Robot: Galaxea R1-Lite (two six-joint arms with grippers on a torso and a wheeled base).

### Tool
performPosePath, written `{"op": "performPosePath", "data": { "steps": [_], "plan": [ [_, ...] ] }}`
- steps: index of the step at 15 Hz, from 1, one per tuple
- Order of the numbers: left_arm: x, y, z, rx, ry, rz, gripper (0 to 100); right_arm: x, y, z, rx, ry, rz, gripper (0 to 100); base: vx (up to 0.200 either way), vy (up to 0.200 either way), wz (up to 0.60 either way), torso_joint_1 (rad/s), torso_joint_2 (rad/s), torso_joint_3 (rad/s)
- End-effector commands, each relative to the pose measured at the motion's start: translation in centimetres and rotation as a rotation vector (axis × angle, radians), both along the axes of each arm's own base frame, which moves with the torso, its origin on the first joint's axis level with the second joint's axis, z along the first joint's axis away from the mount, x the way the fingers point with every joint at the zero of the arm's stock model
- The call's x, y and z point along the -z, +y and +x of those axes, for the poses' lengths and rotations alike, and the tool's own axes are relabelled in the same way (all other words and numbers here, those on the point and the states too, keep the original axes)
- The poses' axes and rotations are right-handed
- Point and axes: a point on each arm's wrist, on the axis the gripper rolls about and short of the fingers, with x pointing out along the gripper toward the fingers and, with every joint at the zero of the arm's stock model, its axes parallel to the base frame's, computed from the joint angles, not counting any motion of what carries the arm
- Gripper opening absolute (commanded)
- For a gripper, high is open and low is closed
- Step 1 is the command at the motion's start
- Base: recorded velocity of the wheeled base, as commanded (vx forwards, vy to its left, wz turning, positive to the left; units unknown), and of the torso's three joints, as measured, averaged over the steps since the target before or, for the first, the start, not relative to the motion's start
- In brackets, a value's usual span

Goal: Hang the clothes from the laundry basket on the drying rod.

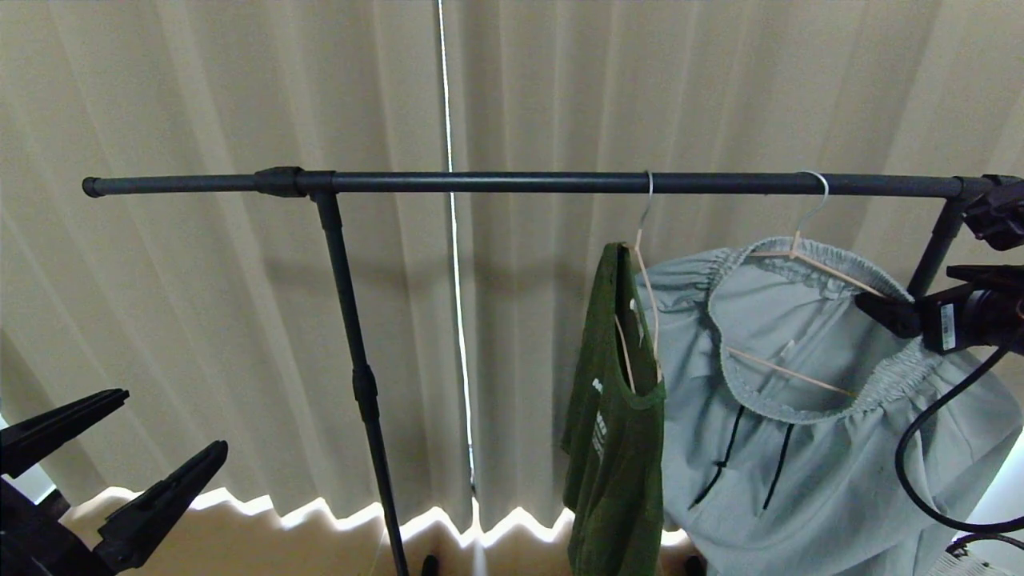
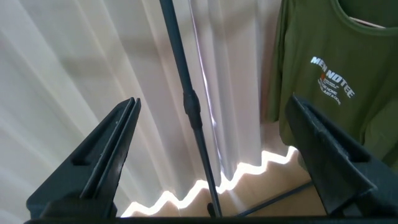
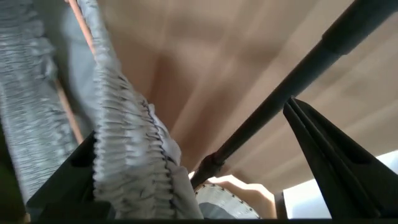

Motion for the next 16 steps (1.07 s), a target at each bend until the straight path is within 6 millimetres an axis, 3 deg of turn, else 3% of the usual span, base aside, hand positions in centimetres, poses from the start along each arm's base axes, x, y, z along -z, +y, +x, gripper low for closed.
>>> {"op": "performPosePath", "data": {
  "steps": [1,12,16],
  "plan": [
    [0.1,0.0,-0.1,0.000,0.000,0.000,100,-1.0,0.2,-1.3,-0.008,-0.039,-0.002,100,0.000,0.000,0.00,0.000,0.00,0.000],
    [0.4,0.0,-0.3,-0.001,0.006,-0.002,100,-0.7,1.4,-6.2,-0.250,-0.093,0.080,100,0.000,0.000,0.00,0.000,0.00,0.000],
    [0.3,0.2,-0.7,-0.016,-0.009,-0.005,100,-1.2,1.7,-8.4,-0.266,-0.144,0.076,100,0.000,0.000,0.00,0.000,0.00,0.000]
  ]
}}
